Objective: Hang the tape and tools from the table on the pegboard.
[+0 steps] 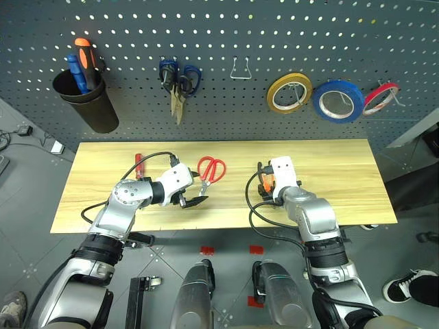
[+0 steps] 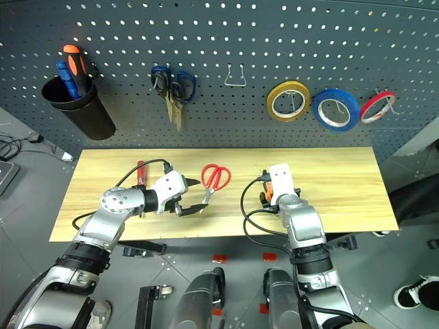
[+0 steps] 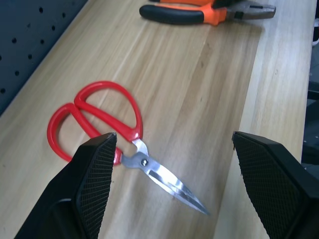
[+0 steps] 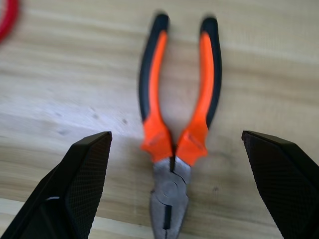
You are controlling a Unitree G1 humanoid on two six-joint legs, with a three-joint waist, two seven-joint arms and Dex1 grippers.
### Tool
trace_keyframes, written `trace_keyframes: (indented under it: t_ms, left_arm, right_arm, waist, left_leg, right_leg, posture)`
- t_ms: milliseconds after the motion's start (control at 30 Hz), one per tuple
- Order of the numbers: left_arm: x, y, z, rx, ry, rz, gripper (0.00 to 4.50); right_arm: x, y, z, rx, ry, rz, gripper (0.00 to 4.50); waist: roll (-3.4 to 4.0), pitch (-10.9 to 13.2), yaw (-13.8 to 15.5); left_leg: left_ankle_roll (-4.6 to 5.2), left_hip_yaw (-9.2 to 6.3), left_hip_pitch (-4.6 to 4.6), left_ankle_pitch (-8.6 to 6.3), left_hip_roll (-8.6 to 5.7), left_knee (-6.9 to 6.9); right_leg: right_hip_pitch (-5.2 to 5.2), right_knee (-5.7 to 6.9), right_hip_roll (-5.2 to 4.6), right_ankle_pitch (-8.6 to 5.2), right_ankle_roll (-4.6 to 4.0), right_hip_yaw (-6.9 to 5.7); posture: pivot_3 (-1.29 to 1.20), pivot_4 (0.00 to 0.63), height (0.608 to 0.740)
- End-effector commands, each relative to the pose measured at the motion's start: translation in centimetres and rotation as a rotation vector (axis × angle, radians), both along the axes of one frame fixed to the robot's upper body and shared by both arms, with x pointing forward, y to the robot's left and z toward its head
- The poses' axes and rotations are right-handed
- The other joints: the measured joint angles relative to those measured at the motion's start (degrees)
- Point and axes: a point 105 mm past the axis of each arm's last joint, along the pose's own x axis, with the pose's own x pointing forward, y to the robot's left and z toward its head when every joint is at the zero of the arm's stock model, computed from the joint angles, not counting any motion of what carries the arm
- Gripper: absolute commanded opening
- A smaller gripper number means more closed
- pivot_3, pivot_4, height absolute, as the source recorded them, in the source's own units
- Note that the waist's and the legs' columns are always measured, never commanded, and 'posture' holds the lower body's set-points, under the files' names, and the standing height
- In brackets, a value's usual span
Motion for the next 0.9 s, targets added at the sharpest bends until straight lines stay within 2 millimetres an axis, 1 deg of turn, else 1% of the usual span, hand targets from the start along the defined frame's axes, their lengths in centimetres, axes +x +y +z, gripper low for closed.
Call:
trace_keyframes:
  t_ms: [33, 100, 167, 300, 400, 500, 633, 667, 733, 767, 800, 867, 900]
  left_arm:
    - [0.2, -0.1, 0.7, -0.009, -0.031, -0.005, 3.91]
    - [0.1, -0.1, 0.7, -0.013, -0.032, -0.002, 3.91]
    - [0.2, -0.1, 0.7, -0.016, -0.034, 0.0, 3.91]
    - [0.2, -0.3, 0.8, -0.022, -0.037, 0.004, 3.91]
    - [0.2, -0.3, 0.8, -0.03, -0.038, 0.011, 3.91]
    - [0.2, -0.3, 0.8, -0.039, -0.035, 0.015, 3.91]
    - [0.4, -0.1, 1.1, -0.09, -0.021, 0.043, 3.91]
    - [0.4, -0.2, 1.2, -0.104, -0.018, 0.048, 3.91]
    - [0.2, -0.4, 1.9, -0.172, -0.026, 0.064, 3.91]
    - [-0.1, -0.6, 2.5, -0.21, -0.049, 0.073, 3.91]
    - [-0.3, -0.7, 2.9, -0.242, -0.061, 0.082, 3.91]
    - [-1.0, -0.9, 3.6, -0.316, -0.067, 0.108, 3.91]
    - [-1.3, -0.9, 3.9, -0.355, -0.072, 0.125, 3.91]
  right_arm:
    - [0.7, 1.1, 0.0, 0.045, -0.006, 0.006, 4.46]
    - [1.4, 1.8, -0.1, 0.074, 0.005, 0.02, 4.46]
    - [1.9, 2.1, -0.2, 0.081, 0.007, 0.026, 4.46]
    - [2.9, 1.4, -0.8, 0.065, 0.025, 0.019, 4.46]
    - [3.0, 1.1, -1.3, 0.054, 0.06, 0.019, 4.46]
    - [3.2, 1.0, -1.2, 0.042, 0.077, 0.022, 3.85]
    - [3.7, 1.7, 1.1, 0.037, 0.005, 0.038, 2.56]
    - [3.8, 1.8, 1.7, 0.03, -0.027, 0.045, 2.51]
    - [3.7, 2.4, 4.5, 0.039, -0.189, 0.071, 2.51]
    - [3.1, 3.0, 5.9, 0.057, -0.264, 0.099, 2.51]
    - [2.3, 3.6, 6.8, 0.077, -0.313, 0.12, 2.51]
    - [0.6, 4.8, 8.0, 0.11, -0.355, 0.151, 2.51]
    - [-0.1, 5.3, 9.0, 0.123, -0.401, 0.16, 2.51]
  waist:
    - [-0.01, -0.01, -0.2]
    - [0.0, -0.01, -0.46]
    - [-0.01, -0.02, -0.61]
    - [-0.03, -0.05, -0.4]
    - [-0.12, -0.11, -0.33]
    - [-0.23, -0.21, -0.3]
    - [-0.26, -0.23, -0.27]
    - [-0.26, -0.23, -0.32]
    - [-0.26, -0.23, -0.34]
    - [-0.26, -0.23, -0.32]
    - [-0.26, -0.23, -0.34]
    - [-0.26, -0.23, -0.5]
    - [-0.26, -0.23, -0.56]
  left_leg:
    - [0.05, 0.0, 0.0, -0.03, 0.02, 0.0]
    - [0.09, 0.01, 0.0, -0.05, 0.04, 0.0]
    - [0.09, 0.03, 0.01, -0.05, 0.05, 0.01]
    - [0.09, 0.03, 0.01, -0.05, 0.05, 0.01]
    - [0.08, 0.08, 0.0, -0.04, 0.04, 0.01]
    - [0.08, 0.09, 0.01, -0.04, 0.04, 0.03]
    - [0.08, 0.08, 0.01, -0.04, 0.05, 0.03]
    - [0.08, 0.08, 0.01, -0.04, 0.05, 0.02]
    - [0.06, 0.1, -0.01, -0.03, 0.05, 0.01]
    - [0.03, 0.1, -0.05, -0.02, 0.06, 0.0]
    - [-0.05, 0.1, -0.09, 0.03, 0.06, 0.0]
    - [-0.08, 0.12, -0.22, 0.04, 0.07, -0.02]
    - [-0.1, 0.11, -0.24, 0.05, 0.08, -0.02]
  right_leg:
    - [-0.02, 0.02, 0.01, 0.0, 0.0, 0.0]
    - [-0.03, 0.05, 0.03, 0.0, 0.0, 0.0]
    - [-0.04, 0.09, 0.05, 0.01, -0.01, 0.02]
    - [-0.06, 0.09, 0.06, 0.01, -0.01, 0.01]
    - [-0.06, 0.07, 0.04, 0.01, -0.01, 0.04]
    - [-0.05, 0.09, 0.03, 0.01, -0.01, 0.05]
    - [-0.05, 0.1, 0.03, 0.01, -0.02, 0.05]
    - [-0.06, 0.1, 0.03, 0.01, -0.02, 0.04]
    - [-0.1, 0.09, 0.03, 0.01, -0.02, 0.08]
    - [-0.14, 0.08, 0.03, 0.01, -0.02, 0.09]
    - [-0.15, 0.06, 0.03, 0.01, -0.01, 0.1]
    - [-0.27, 0.03, 0.03, 0.01, -0.01, 0.14]
    - [-0.3, 0.04, 0.04, 0.01, -0.01, 0.14]
  posture:
    - [-0.11, 0.286, 0.74]
    - [-0.11, 0.285, 0.74]
    - [-0.11, 0.282, 0.74]
    - [-0.1, 0.277, 0.74]
    - [-0.1, 0.276, 0.74]
    - [-0.1, 0.273, 0.74]
    - [-0.1, 0.273, 0.74]
    - [-0.11, 0.27, 0.74]
    - [-0.11, 0.27, 0.74]
    - [-0.11, 0.27, 0.74]
    - [-0.12, 0.274, 0.74]
    - [-0.12, 0.277, 0.74]
    - [-0.12, 0.277, 0.74]
